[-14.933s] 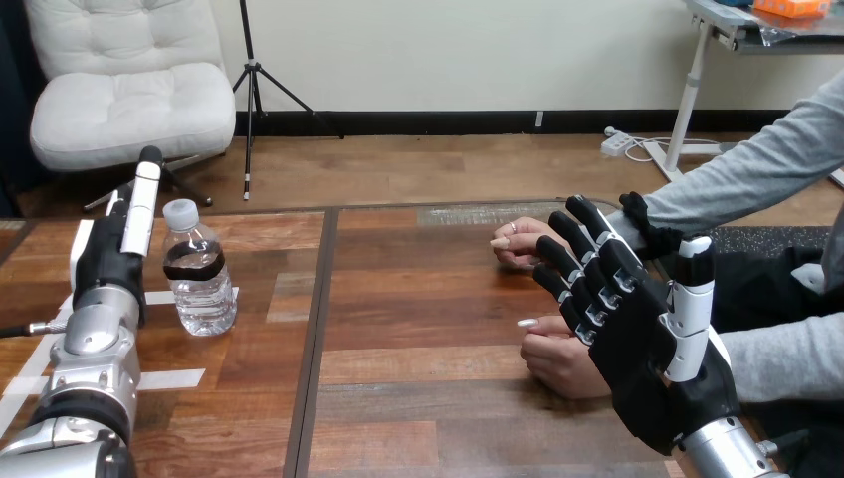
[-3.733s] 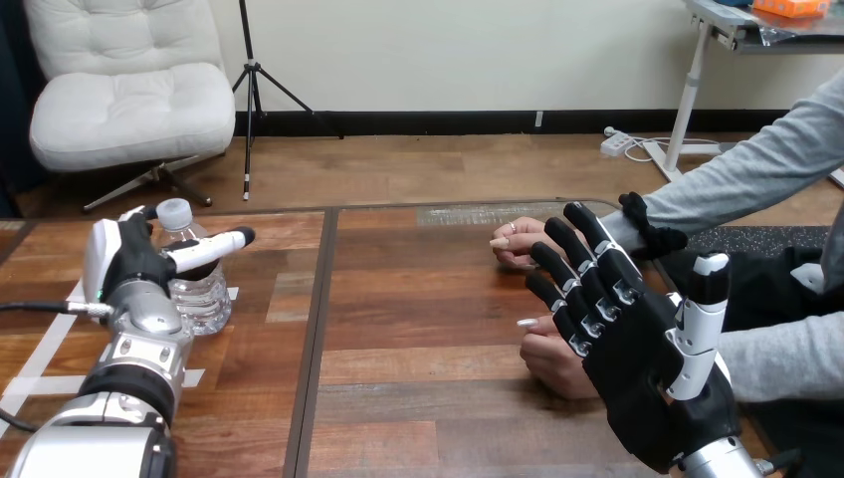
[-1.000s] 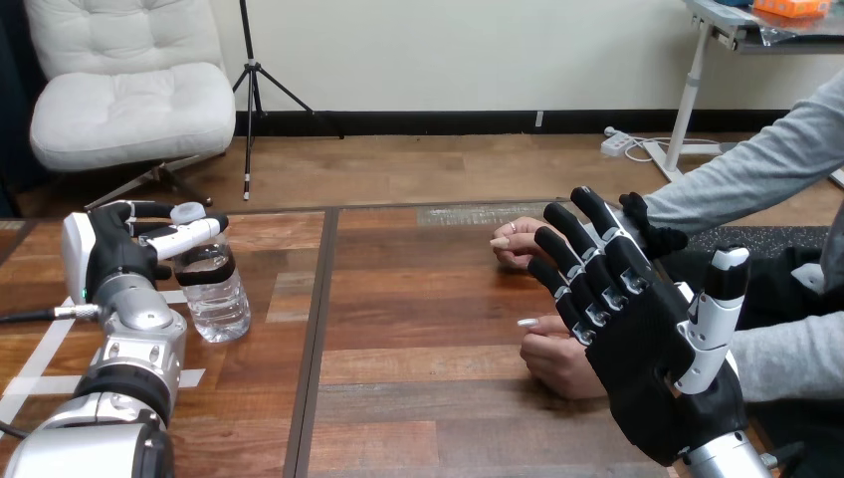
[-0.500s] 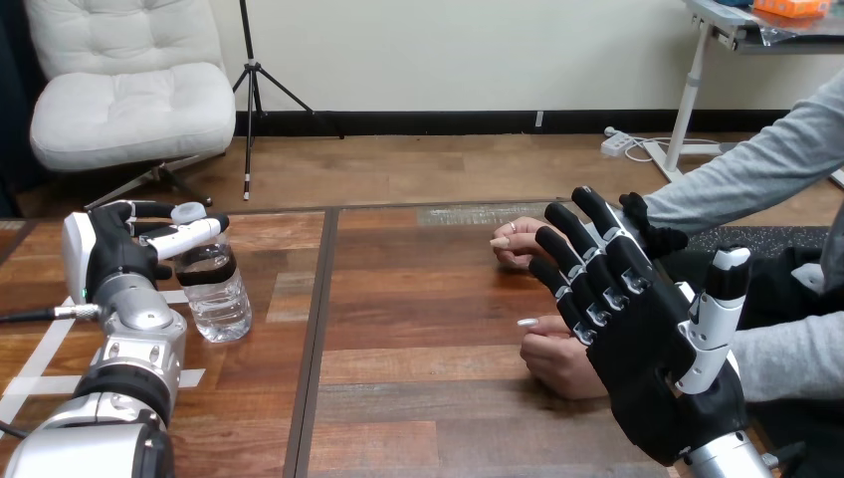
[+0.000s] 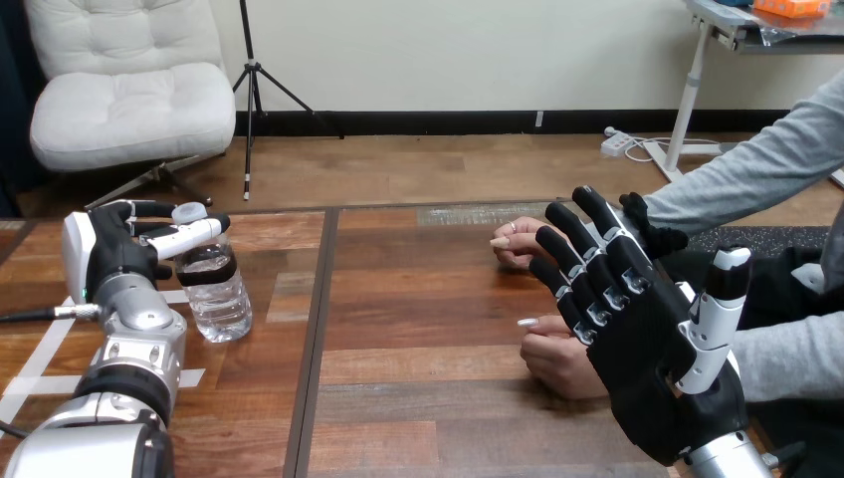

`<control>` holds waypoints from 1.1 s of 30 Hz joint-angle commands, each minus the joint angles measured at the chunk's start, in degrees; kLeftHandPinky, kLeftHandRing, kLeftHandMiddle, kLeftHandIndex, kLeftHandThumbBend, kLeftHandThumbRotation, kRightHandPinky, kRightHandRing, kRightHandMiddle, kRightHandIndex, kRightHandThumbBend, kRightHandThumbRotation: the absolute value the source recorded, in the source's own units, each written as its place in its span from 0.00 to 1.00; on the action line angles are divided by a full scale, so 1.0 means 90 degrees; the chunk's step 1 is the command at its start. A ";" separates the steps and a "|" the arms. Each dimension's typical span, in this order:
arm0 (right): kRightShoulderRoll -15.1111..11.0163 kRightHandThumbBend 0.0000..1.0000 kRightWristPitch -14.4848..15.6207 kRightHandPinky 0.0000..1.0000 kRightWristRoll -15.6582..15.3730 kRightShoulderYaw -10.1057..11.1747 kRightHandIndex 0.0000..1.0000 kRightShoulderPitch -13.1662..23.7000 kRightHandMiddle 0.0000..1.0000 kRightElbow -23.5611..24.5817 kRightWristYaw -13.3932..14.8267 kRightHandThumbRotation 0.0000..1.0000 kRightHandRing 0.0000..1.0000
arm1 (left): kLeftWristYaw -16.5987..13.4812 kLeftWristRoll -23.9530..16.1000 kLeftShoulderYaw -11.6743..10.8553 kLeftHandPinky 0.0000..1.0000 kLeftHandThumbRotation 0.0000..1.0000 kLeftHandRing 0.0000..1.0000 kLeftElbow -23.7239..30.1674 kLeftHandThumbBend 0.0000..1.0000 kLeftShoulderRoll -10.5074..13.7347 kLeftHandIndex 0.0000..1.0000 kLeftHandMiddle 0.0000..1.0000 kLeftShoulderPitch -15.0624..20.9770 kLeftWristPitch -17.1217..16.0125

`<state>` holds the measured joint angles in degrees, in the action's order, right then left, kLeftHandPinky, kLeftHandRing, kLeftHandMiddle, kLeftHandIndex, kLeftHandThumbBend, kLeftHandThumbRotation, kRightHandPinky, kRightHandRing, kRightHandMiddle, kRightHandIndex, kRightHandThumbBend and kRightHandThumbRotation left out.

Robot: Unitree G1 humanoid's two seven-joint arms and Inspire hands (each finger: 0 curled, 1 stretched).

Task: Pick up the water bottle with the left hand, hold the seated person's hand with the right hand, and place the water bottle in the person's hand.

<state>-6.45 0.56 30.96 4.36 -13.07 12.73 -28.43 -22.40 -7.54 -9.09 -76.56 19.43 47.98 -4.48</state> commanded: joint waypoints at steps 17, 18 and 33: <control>0.0074 1.00 -0.0135 1.00 0.0107 0.0043 1.00 0.0357 0.97 0.0216 -0.0010 1.00 1.00 | -0.0001 -0.0138 0.0161 0.41 0.00 0.48 0.0141 0.76 0.0075 0.50 0.52 0.0515 -0.0299; 0.0074 1.00 -0.0139 1.00 0.0112 0.0044 1.00 0.0359 0.97 0.0209 -0.0019 1.00 1.00 | -0.0007 -0.0147 0.0170 0.41 0.00 0.48 0.0143 0.75 0.0075 0.50 0.52 0.0515 -0.0298; 0.0082 1.00 -0.0146 1.00 0.0072 0.0044 1.00 0.0352 0.97 0.0196 0.0006 1.00 1.00 | -0.0036 -0.0243 0.0290 0.44 0.00 0.50 0.0153 0.73 0.0078 0.51 0.53 0.0508 -0.0332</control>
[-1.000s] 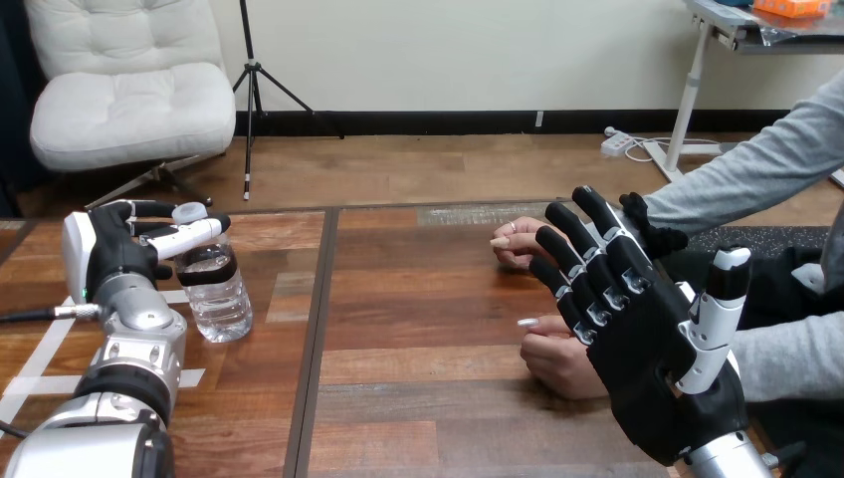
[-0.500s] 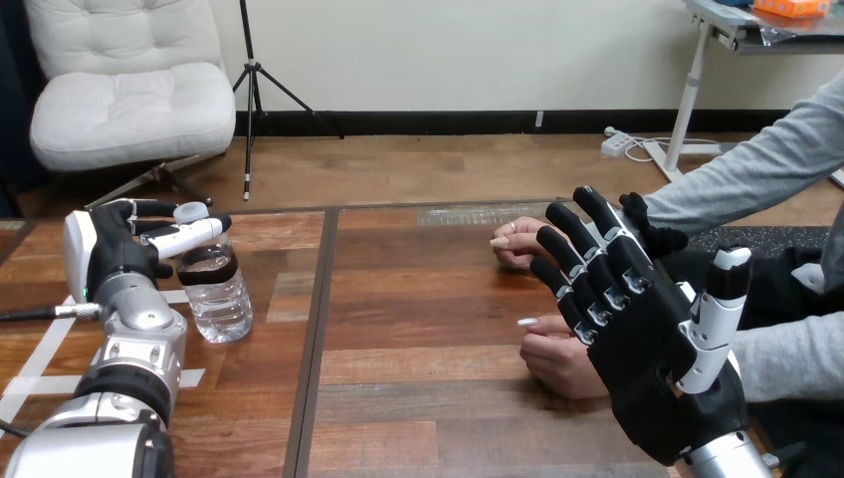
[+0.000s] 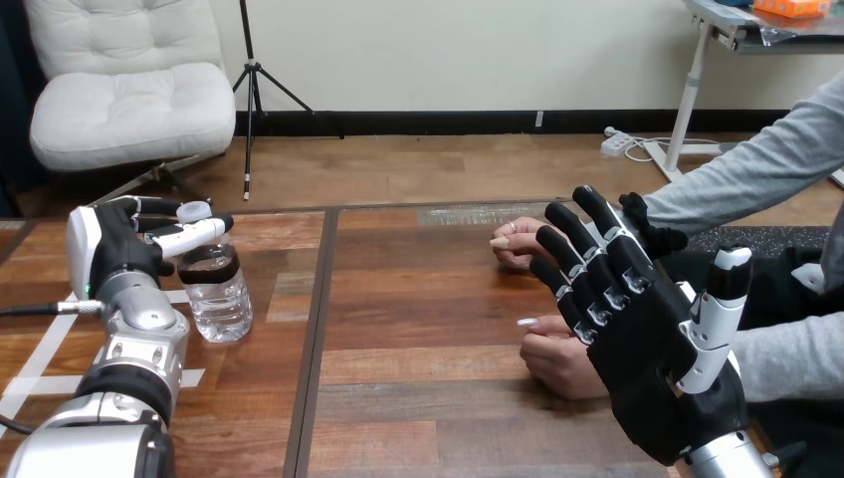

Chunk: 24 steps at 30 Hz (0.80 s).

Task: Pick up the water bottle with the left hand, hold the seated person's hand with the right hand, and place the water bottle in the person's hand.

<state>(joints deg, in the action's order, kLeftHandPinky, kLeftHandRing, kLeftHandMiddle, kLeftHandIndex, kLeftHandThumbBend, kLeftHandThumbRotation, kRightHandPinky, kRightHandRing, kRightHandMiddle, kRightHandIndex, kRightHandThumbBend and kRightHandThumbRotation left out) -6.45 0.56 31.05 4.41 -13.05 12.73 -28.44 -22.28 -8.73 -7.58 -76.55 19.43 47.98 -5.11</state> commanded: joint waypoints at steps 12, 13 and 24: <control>0.0073 1.00 -0.0188 1.00 0.0045 0.0031 1.00 0.0362 0.97 0.0156 -0.0038 1.00 1.00 | -0.0023 -0.0190 0.0166 0.45 0.00 0.51 0.0153 0.71 0.0086 0.53 0.54 0.0498 -0.0298; 0.0076 1.00 -0.0201 1.00 0.0046 0.0033 1.00 0.0368 0.97 0.0140 -0.0047 1.00 1.00 | -0.0018 -0.0194 0.0170 0.45 0.00 0.51 0.0153 0.71 0.0087 0.53 0.53 0.0495 -0.0309; 0.0080 1.00 -0.0219 1.00 0.0036 0.0037 1.00 0.0386 0.97 0.0102 -0.0041 1.00 1.00 | -0.0013 -0.0208 0.0208 0.43 0.00 0.49 0.0171 0.70 0.0079 0.54 0.52 0.0461 -0.0473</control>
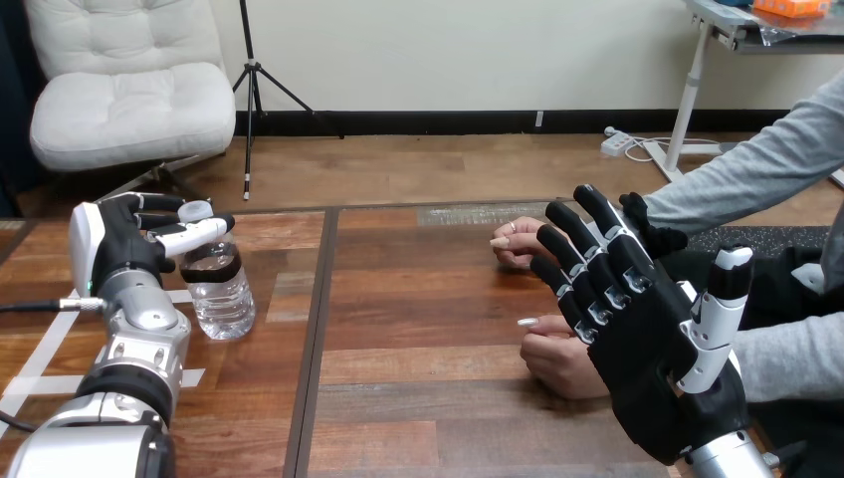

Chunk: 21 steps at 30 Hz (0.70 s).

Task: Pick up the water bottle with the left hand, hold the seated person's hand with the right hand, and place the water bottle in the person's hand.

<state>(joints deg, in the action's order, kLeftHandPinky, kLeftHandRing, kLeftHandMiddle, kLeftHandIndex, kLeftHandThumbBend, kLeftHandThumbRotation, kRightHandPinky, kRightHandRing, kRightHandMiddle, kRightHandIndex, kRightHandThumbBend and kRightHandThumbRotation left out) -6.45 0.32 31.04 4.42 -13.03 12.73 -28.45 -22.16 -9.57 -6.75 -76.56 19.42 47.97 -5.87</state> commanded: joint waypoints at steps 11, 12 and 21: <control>0.0059 1.00 -0.0158 1.00 0.0001 0.0024 1.00 0.0372 0.97 0.0159 0.0005 1.00 1.00 | -0.0029 -0.0119 0.0157 0.43 0.00 0.48 0.0193 0.70 0.0057 0.53 0.52 0.0433 -0.0632; 0.0058 1.00 -0.0151 1.00 0.0004 0.0024 1.00 0.0372 0.97 0.0161 0.0007 1.00 1.00 | -0.0031 -0.0118 0.0160 0.43 0.00 0.48 0.0193 0.70 0.0056 0.53 0.52 0.0433 -0.0643; 0.0075 0.99 -0.0165 1.00 0.0040 0.0037 1.00 0.0390 0.97 0.0102 -0.0026 1.00 1.00 | -0.0057 -0.0127 0.0251 0.42 0.00 0.47 0.0211 0.70 0.0051 0.51 0.50 0.0445 -0.0689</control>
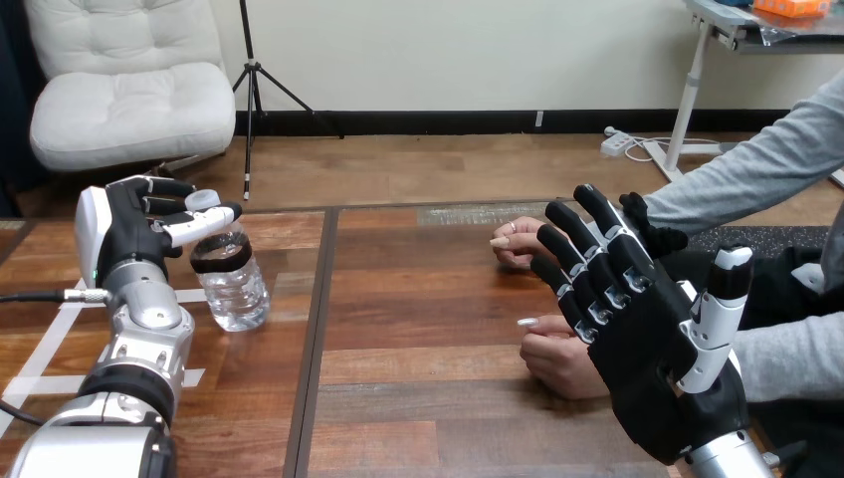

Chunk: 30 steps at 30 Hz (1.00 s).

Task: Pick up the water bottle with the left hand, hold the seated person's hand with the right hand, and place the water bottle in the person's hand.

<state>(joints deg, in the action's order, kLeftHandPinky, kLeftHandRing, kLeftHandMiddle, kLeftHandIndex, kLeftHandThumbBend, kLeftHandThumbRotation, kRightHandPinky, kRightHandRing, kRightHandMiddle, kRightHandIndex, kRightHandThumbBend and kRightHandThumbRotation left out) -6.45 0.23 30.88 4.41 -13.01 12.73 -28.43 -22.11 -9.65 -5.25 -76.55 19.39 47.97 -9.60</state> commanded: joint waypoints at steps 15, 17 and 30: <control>0.0038 0.94 -0.0195 1.00 -0.0119 0.0038 1.00 0.0435 0.96 -0.0004 0.0019 1.00 1.00 | 0.0082 0.0001 0.0018 0.42 0.00 0.47 0.0277 0.67 0.0020 0.50 0.51 0.0399 -0.0610; 0.0026 0.94 -0.0195 1.00 -0.0150 0.0041 1.00 0.0445 0.96 -0.0016 0.0029 1.00 1.00 | 0.0097 0.0010 0.0014 0.42 0.00 0.47 0.0288 0.67 0.0017 0.50 0.51 0.0394 -0.0653; 0.0006 0.91 -0.0245 1.00 -0.0269 0.0086 1.00 0.0550 0.96 -0.0136 0.0019 1.00 1.00 | 0.0211 0.0033 0.0009 0.41 0.00 0.45 0.0359 0.67 0.0013 0.49 0.50 0.0381 -0.0853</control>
<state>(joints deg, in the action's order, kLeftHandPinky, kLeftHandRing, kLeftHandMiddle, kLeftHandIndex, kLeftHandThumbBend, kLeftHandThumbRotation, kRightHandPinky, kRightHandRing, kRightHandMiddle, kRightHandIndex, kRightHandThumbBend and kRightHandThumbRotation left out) -6.55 -0.07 28.78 4.50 -12.26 12.02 -28.25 -20.47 -9.32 -5.44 -76.35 19.38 47.97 -15.20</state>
